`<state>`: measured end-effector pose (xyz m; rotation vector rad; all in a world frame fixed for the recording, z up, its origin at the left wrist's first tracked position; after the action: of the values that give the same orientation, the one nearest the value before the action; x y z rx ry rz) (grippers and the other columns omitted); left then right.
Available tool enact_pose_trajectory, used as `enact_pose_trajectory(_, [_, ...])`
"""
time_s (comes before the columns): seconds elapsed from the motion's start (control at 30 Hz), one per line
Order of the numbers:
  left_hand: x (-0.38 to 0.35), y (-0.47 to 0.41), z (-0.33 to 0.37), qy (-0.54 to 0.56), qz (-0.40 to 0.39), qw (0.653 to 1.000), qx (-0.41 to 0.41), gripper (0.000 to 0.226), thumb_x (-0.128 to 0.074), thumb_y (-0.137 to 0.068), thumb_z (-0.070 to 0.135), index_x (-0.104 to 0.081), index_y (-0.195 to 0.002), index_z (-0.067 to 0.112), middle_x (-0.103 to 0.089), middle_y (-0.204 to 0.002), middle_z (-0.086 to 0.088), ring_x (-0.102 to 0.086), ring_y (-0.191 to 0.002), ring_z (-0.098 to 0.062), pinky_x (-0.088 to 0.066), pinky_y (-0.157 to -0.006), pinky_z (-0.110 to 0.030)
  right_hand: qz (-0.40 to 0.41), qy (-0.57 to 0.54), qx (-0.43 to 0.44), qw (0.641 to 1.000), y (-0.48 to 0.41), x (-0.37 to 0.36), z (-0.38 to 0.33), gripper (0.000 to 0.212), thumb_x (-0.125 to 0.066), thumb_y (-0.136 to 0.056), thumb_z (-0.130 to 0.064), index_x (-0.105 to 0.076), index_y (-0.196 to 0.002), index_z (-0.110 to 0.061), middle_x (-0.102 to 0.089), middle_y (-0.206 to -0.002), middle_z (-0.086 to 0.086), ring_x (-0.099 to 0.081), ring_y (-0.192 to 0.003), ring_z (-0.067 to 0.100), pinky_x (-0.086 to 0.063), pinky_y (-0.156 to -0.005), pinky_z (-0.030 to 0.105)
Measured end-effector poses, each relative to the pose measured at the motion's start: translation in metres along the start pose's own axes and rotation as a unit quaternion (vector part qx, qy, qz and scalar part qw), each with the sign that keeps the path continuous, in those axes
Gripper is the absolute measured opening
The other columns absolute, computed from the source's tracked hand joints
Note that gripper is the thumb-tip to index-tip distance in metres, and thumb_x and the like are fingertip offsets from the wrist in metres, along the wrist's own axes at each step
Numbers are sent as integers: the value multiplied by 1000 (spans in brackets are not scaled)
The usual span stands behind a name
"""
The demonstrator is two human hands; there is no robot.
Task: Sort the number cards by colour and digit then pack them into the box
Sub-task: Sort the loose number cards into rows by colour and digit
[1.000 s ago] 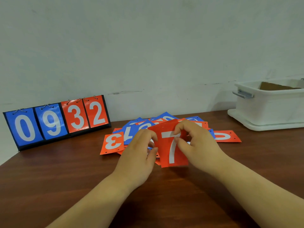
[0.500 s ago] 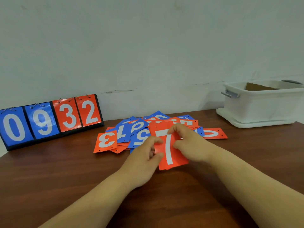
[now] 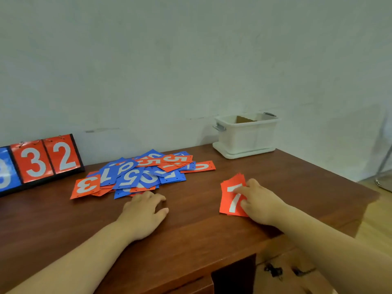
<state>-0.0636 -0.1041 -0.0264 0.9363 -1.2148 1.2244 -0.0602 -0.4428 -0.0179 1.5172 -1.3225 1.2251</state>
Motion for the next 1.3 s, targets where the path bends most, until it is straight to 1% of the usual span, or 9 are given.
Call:
enact_pose_trajectory(0.13, [-4,21,22,21,23,999,38,42,-45,-98,58,-48,-137,41,-47,-142,9,-42,-132,-15,-41,-104,-38,36,-95,10,995,13,1,7,46,-44,-98,-17,-53,-141,-32,-47,-138,1,-52,-123,22,-43,-102,31])
enact_pose_trajectory(0.23, [-5,35,31,19,34,998,55,41,-45,-99,56,-49,-137,40,-48,-142,9,-44,-132,-15,-42,-104,-38,108,-229,-38,967,15,5,12,45,-45,-93,-6,-67,-124,-31,-55,-138,-2,-61,-101,14,-48,-74,19])
enact_pose_trajectory(0.3, [-5,41,34,16,46,997,56,40,-46,-98,54,-51,-135,40,-51,-140,10,-46,-130,-15,-43,-102,-38,98,-263,-50,959,16,13,14,44,-44,-91,-4,-71,-116,-29,-58,-136,-2,-58,-90,10,-43,-66,18])
enact_pose_trajectory(0.37, [-4,44,37,14,53,997,59,38,-47,-98,52,-53,-133,39,-53,-137,10,-48,-126,-14,-44,-100,-37,61,-235,-57,968,20,21,18,42,-42,-93,-6,-70,-116,-28,-59,-136,0,-58,-102,14,-45,-78,23])
enact_pose_trajectory(0.47, [-2,45,40,6,60,996,63,37,-47,-97,52,-54,-131,38,-55,-132,10,-50,-122,-14,-46,-98,-38,18,-132,-68,989,25,27,29,43,-41,-98,-11,-57,-134,-27,-51,-144,2,-51,-126,25,-43,-95,30])
enact_pose_trajectory(0.6, [-2,44,40,-3,61,996,70,36,-48,-96,52,-55,-129,38,-55,-131,10,-51,-120,-14,-47,-96,-39,18,-2,-60,998,28,16,41,40,-41,-100,-29,-50,-139,-34,-47,-137,5,-50,-119,27,-50,-97,42])
enact_pose_trajectory(0.7, [-1,42,40,-9,59,996,74,36,-49,-96,52,-55,-128,38,-55,-131,9,-50,-120,-14,-47,-95,-39,39,50,-60,996,28,16,39,43,-42,-97,-34,-49,-139,-36,-46,-136,3,-47,-119,27,-46,-95,42])
enact_pose_trajectory(0.97, [13,29,19,-26,29,996,74,47,-53,-94,58,-50,-135,35,-55,-132,9,-52,-117,-12,-49,-94,-35,33,-5,37,999,-8,24,-54,44,-49,-89,-45,-56,-132,-37,-47,-136,2,-46,-124,29,-43,-99,46])
enact_pose_trajectory(1.3, [37,-8,-125,-87,52,974,202,76,-43,-88,76,-34,-151,35,-32,-157,-6,-37,-139,-29,-43,-105,-48,-25,-52,95,994,-123,-37,-208,63,-55,-88,-47,-40,-148,-31,-40,-147,7,-40,-134,34,-41,-109,50])
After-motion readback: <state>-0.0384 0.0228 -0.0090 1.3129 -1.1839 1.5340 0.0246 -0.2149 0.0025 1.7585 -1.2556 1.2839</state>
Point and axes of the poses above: each hand's wrist, its own y-axis away from the middle knuckle, its own x-axis out of the back of the hand, z = x × y, the point moved 2 cm from there along -y, towards the middle knuckle
